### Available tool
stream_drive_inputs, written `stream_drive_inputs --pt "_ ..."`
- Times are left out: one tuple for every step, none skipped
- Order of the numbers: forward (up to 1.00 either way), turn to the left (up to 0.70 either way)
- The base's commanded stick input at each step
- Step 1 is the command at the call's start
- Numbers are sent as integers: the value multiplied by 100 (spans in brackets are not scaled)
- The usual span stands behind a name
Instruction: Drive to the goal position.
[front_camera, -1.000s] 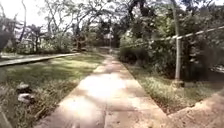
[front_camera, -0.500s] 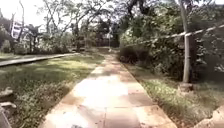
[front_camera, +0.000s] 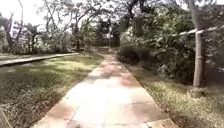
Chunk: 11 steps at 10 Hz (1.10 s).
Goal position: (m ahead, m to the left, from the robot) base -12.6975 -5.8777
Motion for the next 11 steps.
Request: stream_drive_inputs --pt "70 0" --pt "70 0" --pt "70 0" --pt "70 0" --pt "70 0" --pt "70 0" --pt "70 0" --pt "70 0" --pt "70 0" --pt "70 0" --pt "70 0"
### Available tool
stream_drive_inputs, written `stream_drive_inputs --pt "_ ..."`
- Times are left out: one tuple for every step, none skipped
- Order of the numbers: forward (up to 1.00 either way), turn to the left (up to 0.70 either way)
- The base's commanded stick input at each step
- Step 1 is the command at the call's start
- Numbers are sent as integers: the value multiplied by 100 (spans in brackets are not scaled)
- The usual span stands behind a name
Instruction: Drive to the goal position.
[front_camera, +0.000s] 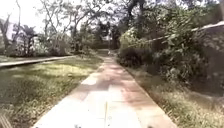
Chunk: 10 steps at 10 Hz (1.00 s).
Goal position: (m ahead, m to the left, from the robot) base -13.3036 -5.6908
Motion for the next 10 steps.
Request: stream_drive_inputs --pt "70 0" --pt "70 0" --pt "70 0" --pt "70 0" --pt "70 0" --pt "23 0" --pt "0 0" --pt "0 0" --pt "0 0" --pt "0 0"
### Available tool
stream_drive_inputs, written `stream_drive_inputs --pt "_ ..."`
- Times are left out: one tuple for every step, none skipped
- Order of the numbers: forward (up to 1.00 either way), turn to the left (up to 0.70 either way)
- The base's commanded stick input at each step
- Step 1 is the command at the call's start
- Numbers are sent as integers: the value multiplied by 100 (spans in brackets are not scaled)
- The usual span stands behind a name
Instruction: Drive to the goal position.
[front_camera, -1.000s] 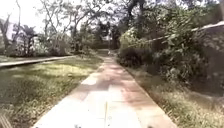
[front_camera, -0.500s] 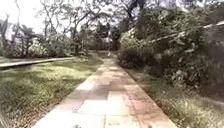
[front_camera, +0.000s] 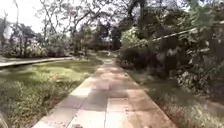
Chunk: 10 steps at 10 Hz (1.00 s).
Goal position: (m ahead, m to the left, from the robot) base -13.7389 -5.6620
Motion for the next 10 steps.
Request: stream_drive_inputs --pt "0 0" --pt "0 0" --pt "0 0" --pt "0 0" --pt "0 27" --pt "0 45" --pt "0 45" --pt "0 45" --pt "0 45" --pt "0 45"
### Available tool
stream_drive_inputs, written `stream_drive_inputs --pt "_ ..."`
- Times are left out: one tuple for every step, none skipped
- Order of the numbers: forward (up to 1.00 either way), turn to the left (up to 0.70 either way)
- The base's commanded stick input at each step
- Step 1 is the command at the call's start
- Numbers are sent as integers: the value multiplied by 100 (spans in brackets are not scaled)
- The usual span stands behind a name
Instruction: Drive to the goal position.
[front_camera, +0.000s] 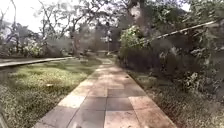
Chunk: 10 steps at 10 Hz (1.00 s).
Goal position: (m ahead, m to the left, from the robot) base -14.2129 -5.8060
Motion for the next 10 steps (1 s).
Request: stream_drive_inputs --pt "0 45" --pt "0 45" --pt "0 45" --pt "0 45" --pt "0 45" --pt "0 45" --pt "0 45" --pt "0 45" --pt "0 45" --pt "0 45"
